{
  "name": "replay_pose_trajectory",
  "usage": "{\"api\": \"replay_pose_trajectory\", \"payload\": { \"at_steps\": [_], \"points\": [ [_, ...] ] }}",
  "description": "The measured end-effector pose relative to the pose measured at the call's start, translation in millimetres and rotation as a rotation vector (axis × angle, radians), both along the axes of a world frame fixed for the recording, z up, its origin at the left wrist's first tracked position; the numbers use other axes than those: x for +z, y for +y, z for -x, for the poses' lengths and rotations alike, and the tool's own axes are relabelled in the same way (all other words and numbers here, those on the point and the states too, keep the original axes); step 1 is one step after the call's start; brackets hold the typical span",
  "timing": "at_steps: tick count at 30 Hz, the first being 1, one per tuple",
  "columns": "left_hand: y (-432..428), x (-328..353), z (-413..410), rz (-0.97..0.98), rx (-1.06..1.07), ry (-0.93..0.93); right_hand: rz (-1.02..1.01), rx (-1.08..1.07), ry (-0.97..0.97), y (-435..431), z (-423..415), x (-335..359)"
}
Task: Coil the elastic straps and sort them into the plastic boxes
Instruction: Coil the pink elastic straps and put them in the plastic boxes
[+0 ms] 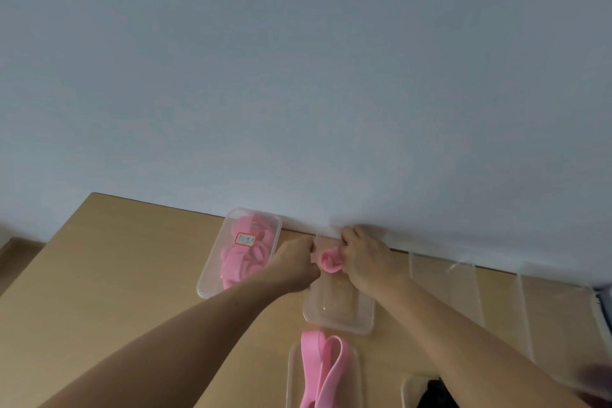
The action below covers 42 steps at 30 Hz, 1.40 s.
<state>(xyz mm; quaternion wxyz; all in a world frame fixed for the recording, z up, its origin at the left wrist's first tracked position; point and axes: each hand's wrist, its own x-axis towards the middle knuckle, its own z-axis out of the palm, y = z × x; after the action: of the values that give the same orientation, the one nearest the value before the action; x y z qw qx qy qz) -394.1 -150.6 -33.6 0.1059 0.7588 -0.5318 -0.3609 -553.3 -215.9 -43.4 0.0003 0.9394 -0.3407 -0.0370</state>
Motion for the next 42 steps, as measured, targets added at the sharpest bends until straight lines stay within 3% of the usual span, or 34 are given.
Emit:
{"api": "replay_pose_trajectory", "payload": {
  "at_steps": [7,10,12,16,20,27,30,34,37,42],
  "points": [
    [0.7,-0.7,-3.5,0.000,0.045,0.071,0.192,-0.075,0.016,13.7,-6.8,-1.9],
    [0.3,-0.6,-1.3,-0.005,0.049,0.075,0.151,-0.121,-0.138,14.8,-2.3,-4.4],
    [0.7,-0.7,2.8,0.065,0.005,-0.057,0.121,-0.130,-0.220,13.3,0.2,-6.7],
    [-6.1,-0.3,12.8,0.413,-0.272,-0.500,0.079,-0.147,-0.224,9.8,2.5,-12.3],
    [-13.9,-2.2,14.6,0.371,-0.507,-0.672,0.128,-0.142,-0.191,8.3,10.2,-11.6],
    [-11.9,-1.3,17.0,0.498,-0.457,-0.727,0.176,-0.143,-0.328,25.2,29.2,-14.8],
    [-8.5,1.8,17.2,0.565,-0.444,-0.696,0.139,-0.161,-0.268,30.6,37.0,-14.1],
    [-5.0,0.2,16.0,0.473,-0.507,-0.706,0.058,-0.180,-0.131,34.3,38.8,-9.7],
    [-8.5,-3.0,17.3,0.340,-0.515,-0.681,0.024,-0.190,-0.103,36.3,38.3,-6.6],
    [-11.3,1.3,20.6,0.316,-0.527,-0.706,0.029,-0.173,-0.123,37.1,39.5,-2.8]
  ]
}}
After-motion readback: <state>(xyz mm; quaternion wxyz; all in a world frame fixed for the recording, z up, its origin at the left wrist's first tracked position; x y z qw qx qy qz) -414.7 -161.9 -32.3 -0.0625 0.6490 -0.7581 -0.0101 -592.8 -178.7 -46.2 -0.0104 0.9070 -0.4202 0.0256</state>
